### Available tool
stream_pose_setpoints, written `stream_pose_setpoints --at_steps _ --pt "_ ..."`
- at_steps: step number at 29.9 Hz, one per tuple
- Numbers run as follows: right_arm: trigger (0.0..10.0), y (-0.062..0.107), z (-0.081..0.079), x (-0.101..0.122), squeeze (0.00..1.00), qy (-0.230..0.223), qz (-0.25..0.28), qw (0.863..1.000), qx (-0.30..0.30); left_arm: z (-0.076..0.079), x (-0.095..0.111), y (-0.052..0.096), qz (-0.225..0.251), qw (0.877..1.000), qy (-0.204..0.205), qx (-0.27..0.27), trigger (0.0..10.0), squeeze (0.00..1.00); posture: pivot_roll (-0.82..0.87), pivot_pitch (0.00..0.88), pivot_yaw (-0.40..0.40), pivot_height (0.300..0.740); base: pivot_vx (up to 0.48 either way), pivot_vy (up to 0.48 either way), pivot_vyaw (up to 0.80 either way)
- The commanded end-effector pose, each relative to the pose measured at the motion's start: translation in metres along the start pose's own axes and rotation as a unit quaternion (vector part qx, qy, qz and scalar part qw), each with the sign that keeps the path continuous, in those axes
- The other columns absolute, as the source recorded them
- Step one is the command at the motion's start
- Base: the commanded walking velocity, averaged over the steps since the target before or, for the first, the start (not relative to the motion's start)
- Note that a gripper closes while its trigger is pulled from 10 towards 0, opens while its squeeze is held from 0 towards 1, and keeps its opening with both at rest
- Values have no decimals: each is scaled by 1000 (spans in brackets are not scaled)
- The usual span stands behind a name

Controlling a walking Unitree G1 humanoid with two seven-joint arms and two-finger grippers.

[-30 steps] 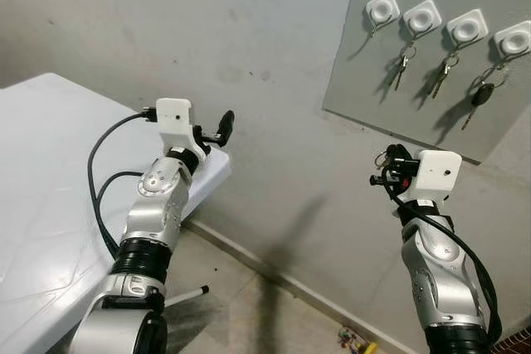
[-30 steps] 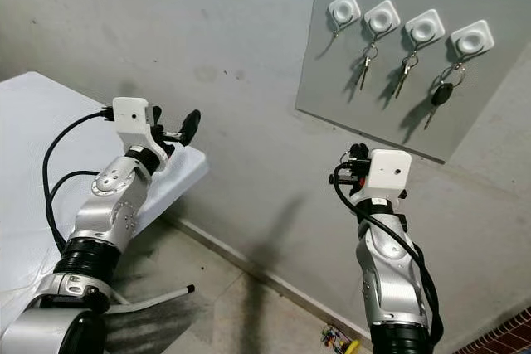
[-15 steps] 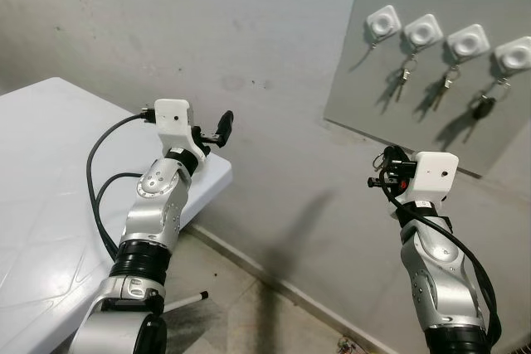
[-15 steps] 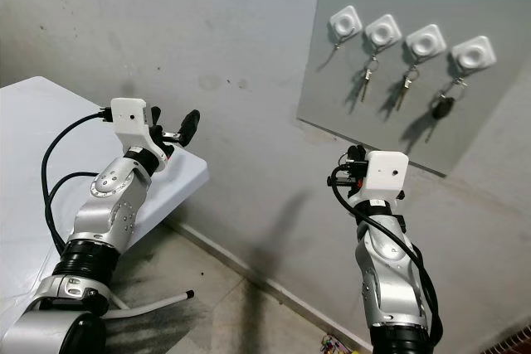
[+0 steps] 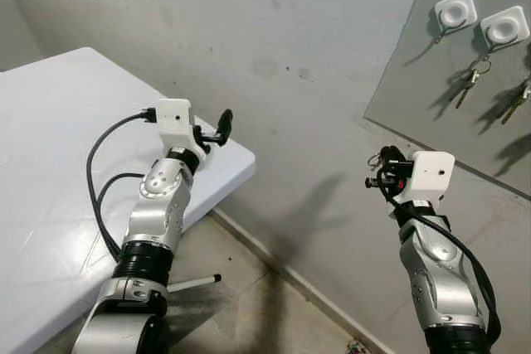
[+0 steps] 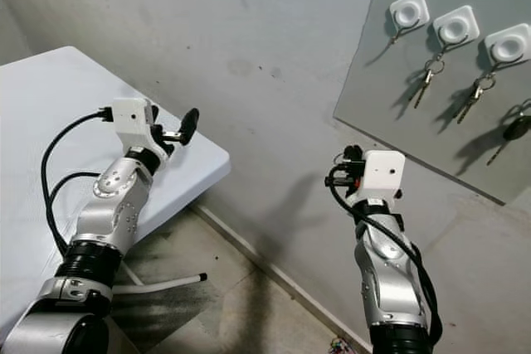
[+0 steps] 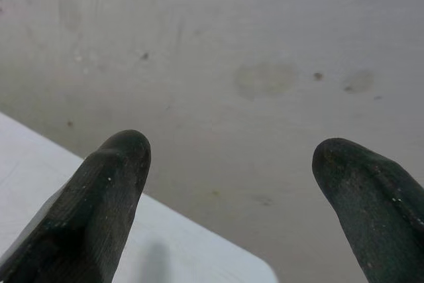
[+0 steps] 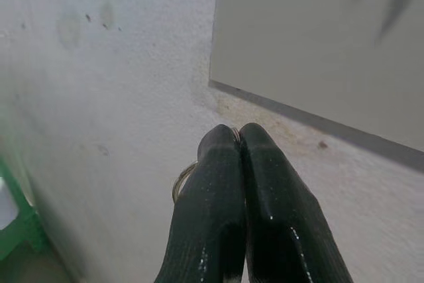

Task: Hang keys on a hook

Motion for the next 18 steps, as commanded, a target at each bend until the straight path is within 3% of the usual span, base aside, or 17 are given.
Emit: stream_pose_setpoints --at_steps 1,13,18 --pt "10000 -2 4 8 0 6 11 1000 -1 13 4 -1 6 1000 -4 -24 10000 0 11 0 -36 740 0 0 0" --pt "10000 -5 6 16 0 12 21 1000 6 27 7 -1 10 999 -15 -49 10000 0 7 0 -38 740 0 0 0" --pt "10000 -6 -1 22 0 12 33 999 26 40 10 1 10 996 -29 -81 10000 0 8 0 -37 740 0 0 0"
Point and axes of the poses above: a point about 5 cm out from each wrist's last joint towards the gripper, its own y axis pointing back from the gripper into the wrist, its own x axis along the axis of the wrist's last joint, z = x × y, the point moved 6 cm from there along -y, pointing out of the wrist towards the gripper, and after that the axes turned 11 degrees about y, right-handed, at the moved point
